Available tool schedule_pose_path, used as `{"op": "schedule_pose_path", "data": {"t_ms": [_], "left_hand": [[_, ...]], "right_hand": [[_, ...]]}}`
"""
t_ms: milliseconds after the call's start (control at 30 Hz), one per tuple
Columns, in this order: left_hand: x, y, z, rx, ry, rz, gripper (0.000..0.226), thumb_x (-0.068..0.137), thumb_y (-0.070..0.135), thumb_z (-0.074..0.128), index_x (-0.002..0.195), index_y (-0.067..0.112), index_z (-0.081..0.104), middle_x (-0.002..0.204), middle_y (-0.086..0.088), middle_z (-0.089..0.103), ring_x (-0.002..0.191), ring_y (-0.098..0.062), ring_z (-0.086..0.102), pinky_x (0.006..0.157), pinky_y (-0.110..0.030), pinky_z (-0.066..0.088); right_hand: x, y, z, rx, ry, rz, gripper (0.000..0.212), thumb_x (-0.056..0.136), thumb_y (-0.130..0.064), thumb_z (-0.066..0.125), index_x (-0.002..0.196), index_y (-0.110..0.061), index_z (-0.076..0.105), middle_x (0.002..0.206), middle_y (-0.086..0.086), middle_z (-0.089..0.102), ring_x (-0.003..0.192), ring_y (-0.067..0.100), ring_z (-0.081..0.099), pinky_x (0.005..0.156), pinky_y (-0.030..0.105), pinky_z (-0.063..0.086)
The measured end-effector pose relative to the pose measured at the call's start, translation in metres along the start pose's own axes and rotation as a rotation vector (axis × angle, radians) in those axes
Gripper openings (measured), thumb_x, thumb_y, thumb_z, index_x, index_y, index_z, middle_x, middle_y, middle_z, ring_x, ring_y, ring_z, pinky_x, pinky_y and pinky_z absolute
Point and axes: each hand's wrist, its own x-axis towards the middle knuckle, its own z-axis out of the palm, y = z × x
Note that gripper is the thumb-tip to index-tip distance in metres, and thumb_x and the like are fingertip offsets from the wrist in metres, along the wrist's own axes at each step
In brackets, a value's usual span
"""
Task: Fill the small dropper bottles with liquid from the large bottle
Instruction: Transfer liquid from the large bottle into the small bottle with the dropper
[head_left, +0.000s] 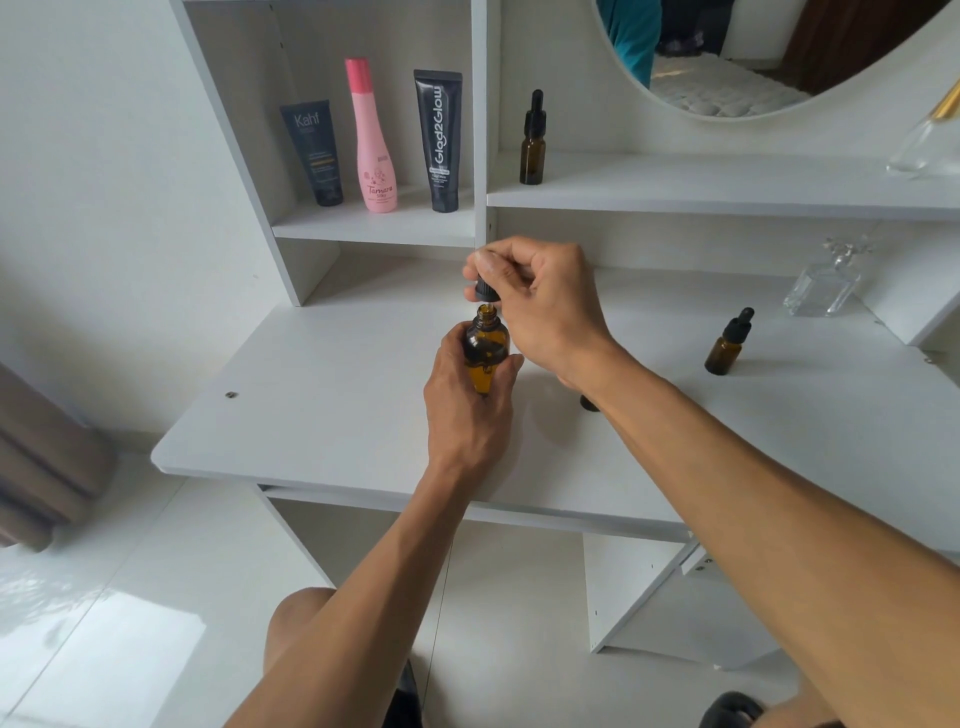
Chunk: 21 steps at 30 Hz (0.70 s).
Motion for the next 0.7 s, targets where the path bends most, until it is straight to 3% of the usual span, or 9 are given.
{"op": "schedule_pose_path", "data": {"t_ms": [200, 500, 700], "left_hand": [[0.000, -0.002, 0.000, 0.001, 0.003, -0.004, 0.043, 0.095, 0.028, 0.071, 0.134, 0.021, 0.053, 0.114, 0.002, 0.068, 0.097, -0.016, 0.067, 0.089, -0.042, 0.056], [0.000, -0.004, 0.001, -0.007, 0.016, -0.006, 0.044, 0.094, 0.029, 0.072, 0.134, 0.022, 0.054, 0.114, 0.005, 0.068, 0.097, -0.017, 0.067, 0.091, -0.042, 0.055], [0.001, -0.005, 0.002, 0.019, 0.015, 0.006, 0.045, 0.093, 0.028, 0.073, 0.134, 0.021, 0.054, 0.113, 0.007, 0.067, 0.097, -0.009, 0.062, 0.086, -0.023, 0.047]], "right_hand": [[-0.001, 0.000, -0.001, -0.010, -0.007, -0.005, 0.019, 0.100, -0.016, 0.060, 0.100, -0.003, 0.074, 0.094, 0.008, 0.076, 0.080, 0.014, 0.076, 0.079, 0.039, 0.063], [0.005, -0.012, -0.007, 0.028, 0.038, -0.016, 0.016, 0.098, -0.019, 0.064, 0.100, -0.007, 0.074, 0.090, 0.010, 0.077, 0.080, 0.015, 0.076, 0.081, 0.042, 0.062], [0.010, -0.023, -0.015, 0.106, 0.090, -0.030, 0.018, 0.096, -0.020, 0.066, 0.100, -0.004, 0.074, 0.088, 0.011, 0.077, 0.079, 0.016, 0.077, 0.081, 0.039, 0.063]]}}
